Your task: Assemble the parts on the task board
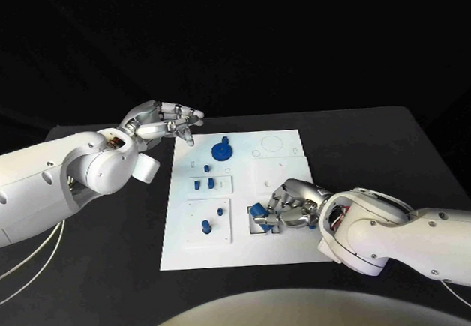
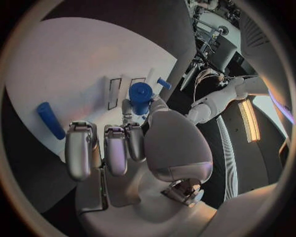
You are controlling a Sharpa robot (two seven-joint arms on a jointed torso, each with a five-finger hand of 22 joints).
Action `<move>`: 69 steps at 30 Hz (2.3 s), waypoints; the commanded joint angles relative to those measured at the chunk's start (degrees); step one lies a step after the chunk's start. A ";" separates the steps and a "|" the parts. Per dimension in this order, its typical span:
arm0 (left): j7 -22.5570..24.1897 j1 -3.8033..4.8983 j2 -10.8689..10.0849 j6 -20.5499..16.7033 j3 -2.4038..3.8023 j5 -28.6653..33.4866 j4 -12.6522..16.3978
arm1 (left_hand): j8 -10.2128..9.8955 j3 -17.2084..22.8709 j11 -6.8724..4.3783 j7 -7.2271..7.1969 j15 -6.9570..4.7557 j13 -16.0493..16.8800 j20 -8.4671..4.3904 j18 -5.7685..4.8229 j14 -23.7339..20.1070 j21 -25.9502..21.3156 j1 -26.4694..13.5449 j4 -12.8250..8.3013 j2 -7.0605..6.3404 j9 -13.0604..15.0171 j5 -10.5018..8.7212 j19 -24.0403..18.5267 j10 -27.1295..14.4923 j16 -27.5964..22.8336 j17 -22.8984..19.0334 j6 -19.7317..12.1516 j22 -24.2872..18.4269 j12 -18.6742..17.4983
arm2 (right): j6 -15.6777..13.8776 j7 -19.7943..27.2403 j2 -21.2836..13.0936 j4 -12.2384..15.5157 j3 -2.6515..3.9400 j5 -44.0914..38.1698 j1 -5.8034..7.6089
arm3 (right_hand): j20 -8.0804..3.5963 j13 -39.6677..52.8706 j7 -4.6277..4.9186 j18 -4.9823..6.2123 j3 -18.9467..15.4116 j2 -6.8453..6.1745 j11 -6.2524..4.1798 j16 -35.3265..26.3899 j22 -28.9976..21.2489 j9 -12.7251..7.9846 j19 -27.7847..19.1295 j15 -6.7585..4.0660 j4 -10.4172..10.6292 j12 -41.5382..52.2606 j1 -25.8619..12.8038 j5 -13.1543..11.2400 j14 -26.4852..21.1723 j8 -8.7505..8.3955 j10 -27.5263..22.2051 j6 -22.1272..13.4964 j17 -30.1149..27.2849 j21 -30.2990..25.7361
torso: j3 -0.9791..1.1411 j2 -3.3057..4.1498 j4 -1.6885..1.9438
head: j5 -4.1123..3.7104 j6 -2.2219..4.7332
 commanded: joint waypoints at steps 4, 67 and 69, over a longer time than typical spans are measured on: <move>0.08 0.03 0.07 0.85 0.03 0.28 0.17 | 0.06 -0.06 0.08 0.20 0.28 -0.10 0.00 0.86 -0.13 -0.27 -0.35 0.35 -0.06 -0.04 0.23 0.17 -0.37 0.08 0.08 -0.32 -0.05 0.21 | 0.74 -1.92 0.38 -0.59 0.02 -0.95 -0.06 | -0.52 7.85 -2.67 -1.15 -0.34 0.01 -0.53 0.42 13.14 0.32 4.07 -0.51 -0.04 -0.28 -0.69 0.39 5.27 0.17 2.21 3.00 11.18 0.34 | 0.03 0.01 -0.02 | 0.03 0.00; 0.59 0.04 -0.25 0.24 0.03 0.30 0.26 | 0.11 -0.02 0.09 0.20 0.30 -0.17 0.01 0.85 -0.16 -0.53 -0.42 0.50 -0.05 -0.03 0.24 0.34 -0.50 0.13 0.11 -0.38 -0.28 0.38 | -4.69 6.79 -7.17 3.71 0.08 -2.86 1.62 | -0.19 7.72 -1.89 -0.67 -8.62 -1.02 0.10 -0.22 12.46 3.93 3.28 -0.03 -0.71 -1.74 3.14 0.39 4.98 -0.91 1.79 0.14 9.95 -2.27 | 0.05 -0.11 -0.14 | -0.30 0.00; 0.82 0.03 -0.31 0.08 0.03 0.37 0.31 | 0.11 -0.02 0.09 0.20 0.30 -0.17 0.01 0.85 -0.16 -0.53 -0.42 0.50 -0.05 -0.03 0.24 0.34 -0.50 0.13 0.11 -0.38 -0.28 0.38 | -4.52 7.46 -9.18 4.28 0.08 -3.00 2.20 | -0.10 7.45 -1.76 -0.59 -8.85 -1.23 0.23 -0.34 12.35 4.01 3.16 0.07 -0.74 -2.18 4.15 0.39 4.92 -1.19 1.56 -0.12 9.68 -2.69 | 0.03 -0.15 -0.21 | -0.55 0.00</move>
